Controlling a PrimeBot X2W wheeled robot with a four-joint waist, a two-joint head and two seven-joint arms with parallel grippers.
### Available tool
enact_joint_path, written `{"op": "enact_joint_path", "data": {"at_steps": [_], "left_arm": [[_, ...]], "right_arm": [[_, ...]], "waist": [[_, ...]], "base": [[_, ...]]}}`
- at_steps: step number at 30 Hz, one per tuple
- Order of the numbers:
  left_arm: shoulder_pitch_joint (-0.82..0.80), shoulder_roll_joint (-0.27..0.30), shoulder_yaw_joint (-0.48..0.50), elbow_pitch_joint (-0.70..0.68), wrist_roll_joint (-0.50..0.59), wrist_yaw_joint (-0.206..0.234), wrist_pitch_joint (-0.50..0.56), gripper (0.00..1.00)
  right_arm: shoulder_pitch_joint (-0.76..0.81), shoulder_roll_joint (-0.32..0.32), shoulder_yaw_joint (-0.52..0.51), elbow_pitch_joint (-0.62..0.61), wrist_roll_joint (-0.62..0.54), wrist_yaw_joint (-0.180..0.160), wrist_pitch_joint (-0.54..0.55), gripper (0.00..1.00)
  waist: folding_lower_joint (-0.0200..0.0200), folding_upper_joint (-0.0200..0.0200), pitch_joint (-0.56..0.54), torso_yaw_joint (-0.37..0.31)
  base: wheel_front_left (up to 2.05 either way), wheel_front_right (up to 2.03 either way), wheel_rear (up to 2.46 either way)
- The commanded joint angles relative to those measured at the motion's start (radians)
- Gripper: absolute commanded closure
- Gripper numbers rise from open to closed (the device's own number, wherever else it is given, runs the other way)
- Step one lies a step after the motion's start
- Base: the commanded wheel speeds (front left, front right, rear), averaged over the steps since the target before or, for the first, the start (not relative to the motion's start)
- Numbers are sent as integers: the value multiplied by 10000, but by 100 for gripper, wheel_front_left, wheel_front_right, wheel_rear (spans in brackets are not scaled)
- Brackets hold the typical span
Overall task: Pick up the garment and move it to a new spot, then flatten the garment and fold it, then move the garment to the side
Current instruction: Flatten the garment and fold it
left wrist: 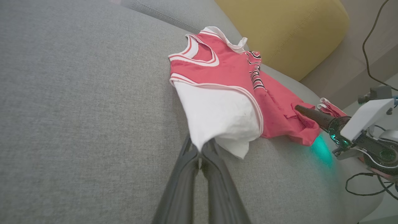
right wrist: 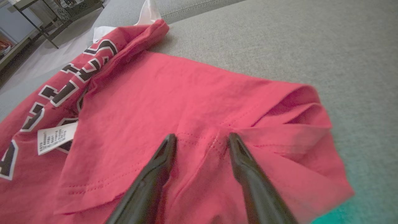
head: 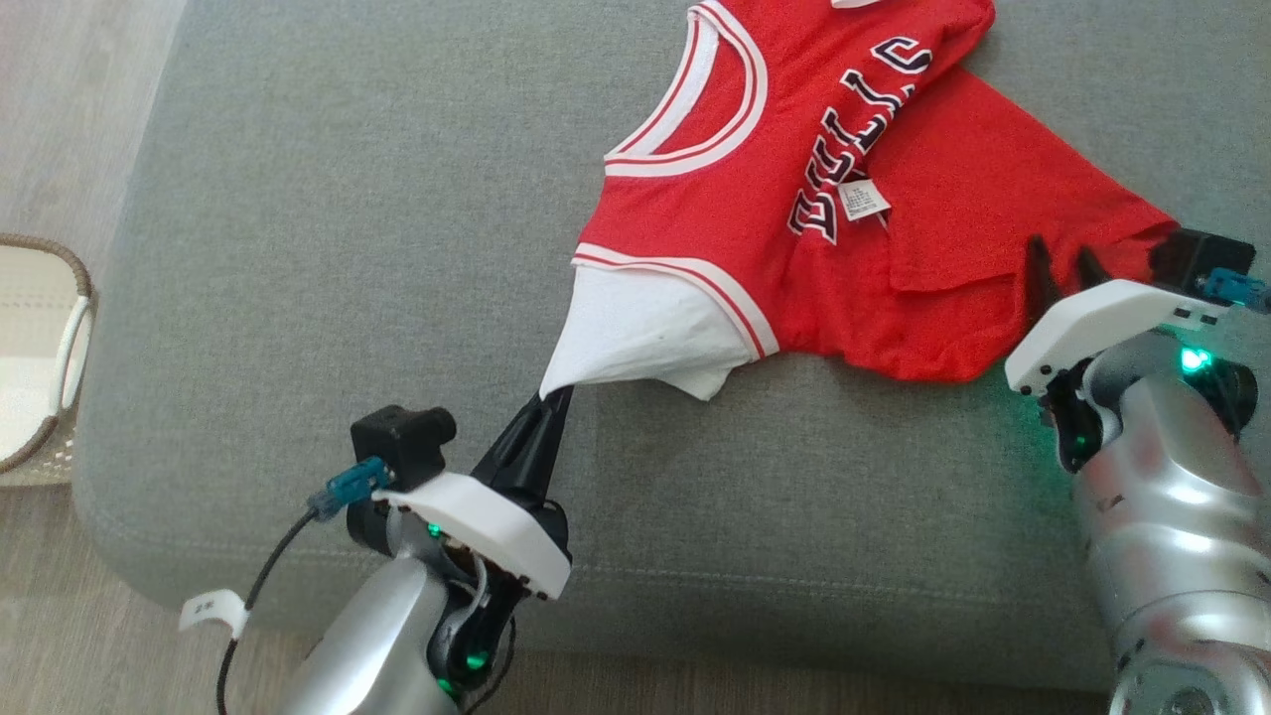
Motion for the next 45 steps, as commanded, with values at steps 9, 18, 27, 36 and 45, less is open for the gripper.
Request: {"op": "enact_joint_path", "data": {"at_steps": [9, 18, 27, 36, 45], "left_arm": [[-334, 142, 437, -85, -70, 69, -226, 100], [115, 190, 1403, -626, -1358, 106, -165, 100], [298, 106, 2720, -2626, -3792, 209, 835, 100], [-58, -86, 3561, -5151, -5714, 831, 1498, 100], [-1017, -163, 4258, -7569, -6235, 1976, 1375, 100]], "right_arm": [[-469, 64, 227, 186, -405, -2, -715, 100], [286, 64, 1104, -1101, 1128, -2, -832, 100], [1765, -438, 1741, -4456, 1835, -2, -160, 100], [2501, -526, 1944, -7741, 2168, -2, 985, 100], [2713, -269, 1969, -11018, 1953, -2, 1863, 100]], "waist": [[0, 0, -441, -366], [0, 0, -1560, -1276], [0, 0, -2569, -2058], [0, 0, -3066, -2270], [0, 0, -3306, -2173]], "base": [[0, 0, 0], [0, 0, 0], [0, 0, 0], [0, 0, 0], [0, 0, 0]]}}
